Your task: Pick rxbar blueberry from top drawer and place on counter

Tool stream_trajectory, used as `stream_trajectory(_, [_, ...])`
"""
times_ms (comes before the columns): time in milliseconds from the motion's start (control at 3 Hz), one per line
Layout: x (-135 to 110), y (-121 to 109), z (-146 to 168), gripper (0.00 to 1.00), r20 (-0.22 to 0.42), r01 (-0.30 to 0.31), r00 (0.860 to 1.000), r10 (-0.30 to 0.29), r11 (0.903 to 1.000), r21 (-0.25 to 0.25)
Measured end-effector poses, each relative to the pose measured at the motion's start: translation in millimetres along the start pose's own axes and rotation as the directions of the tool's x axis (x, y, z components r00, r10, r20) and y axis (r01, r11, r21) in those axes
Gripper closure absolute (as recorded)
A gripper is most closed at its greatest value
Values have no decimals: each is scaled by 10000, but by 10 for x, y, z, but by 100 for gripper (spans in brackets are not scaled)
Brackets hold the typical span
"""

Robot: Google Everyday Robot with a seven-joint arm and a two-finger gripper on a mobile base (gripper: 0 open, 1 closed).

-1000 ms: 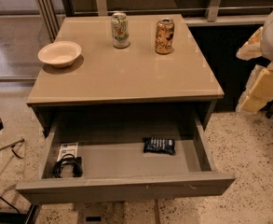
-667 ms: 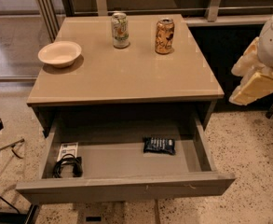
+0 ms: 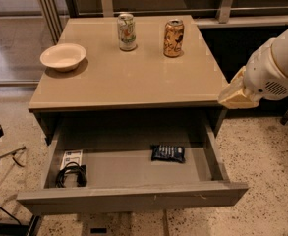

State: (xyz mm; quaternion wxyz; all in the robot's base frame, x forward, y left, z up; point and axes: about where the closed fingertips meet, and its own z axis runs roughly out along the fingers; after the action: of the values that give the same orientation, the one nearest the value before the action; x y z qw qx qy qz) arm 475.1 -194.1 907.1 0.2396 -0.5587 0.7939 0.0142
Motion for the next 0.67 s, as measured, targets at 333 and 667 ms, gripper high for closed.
stream_trajectory(333, [-2,122,569,100,426,-437,9981,456,9981,-436])
stream_trajectory(667, [54,282,938,100,388,-615,9971,651,9944,-863])
